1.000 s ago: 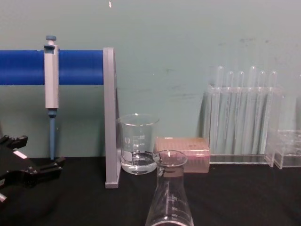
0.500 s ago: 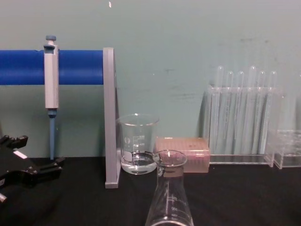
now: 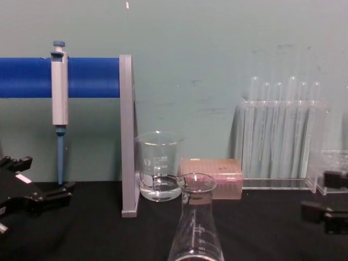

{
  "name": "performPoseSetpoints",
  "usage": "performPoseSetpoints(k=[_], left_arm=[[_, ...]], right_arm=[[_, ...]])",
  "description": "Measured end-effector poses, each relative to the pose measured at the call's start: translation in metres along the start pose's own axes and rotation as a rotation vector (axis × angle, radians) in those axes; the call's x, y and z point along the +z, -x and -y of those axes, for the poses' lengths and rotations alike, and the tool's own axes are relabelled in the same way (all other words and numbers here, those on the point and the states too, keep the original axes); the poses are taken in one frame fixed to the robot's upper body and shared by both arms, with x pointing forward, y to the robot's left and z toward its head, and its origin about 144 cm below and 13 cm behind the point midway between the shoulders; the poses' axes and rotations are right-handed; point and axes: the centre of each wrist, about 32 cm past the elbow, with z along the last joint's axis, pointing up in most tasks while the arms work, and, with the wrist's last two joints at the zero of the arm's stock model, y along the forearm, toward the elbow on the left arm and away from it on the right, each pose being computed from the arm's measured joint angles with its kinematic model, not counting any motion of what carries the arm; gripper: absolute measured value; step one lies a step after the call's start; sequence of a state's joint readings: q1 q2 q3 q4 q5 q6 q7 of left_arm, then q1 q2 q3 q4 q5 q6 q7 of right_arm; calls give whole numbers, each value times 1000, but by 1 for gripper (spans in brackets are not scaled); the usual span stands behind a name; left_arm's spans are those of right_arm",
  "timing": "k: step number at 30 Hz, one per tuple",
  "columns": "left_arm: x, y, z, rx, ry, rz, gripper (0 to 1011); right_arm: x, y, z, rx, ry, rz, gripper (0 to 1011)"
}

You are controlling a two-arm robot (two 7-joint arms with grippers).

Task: Grasp the erlenmeyer flask with one hand, shake it three times, then place it back.

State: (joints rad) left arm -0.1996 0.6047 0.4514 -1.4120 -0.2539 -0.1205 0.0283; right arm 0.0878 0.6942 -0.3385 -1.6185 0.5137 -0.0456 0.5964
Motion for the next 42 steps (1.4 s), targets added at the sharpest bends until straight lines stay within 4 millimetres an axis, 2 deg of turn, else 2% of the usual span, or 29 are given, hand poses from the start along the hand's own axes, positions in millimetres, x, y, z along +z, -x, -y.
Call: performPoseSetpoints(k=[7, 21, 42], left_arm=[[0, 0, 0, 0, 0, 0, 1001], [0, 0, 0, 0, 0, 0, 1001], [0, 0, 0, 0, 0, 0, 1001]], right_arm=[[1, -3, -21, 95, -25, 9, 1000], [-3, -12, -50, 213, -23, -13, 1000], [-7, -26, -96, 306, -33, -41, 1000]])
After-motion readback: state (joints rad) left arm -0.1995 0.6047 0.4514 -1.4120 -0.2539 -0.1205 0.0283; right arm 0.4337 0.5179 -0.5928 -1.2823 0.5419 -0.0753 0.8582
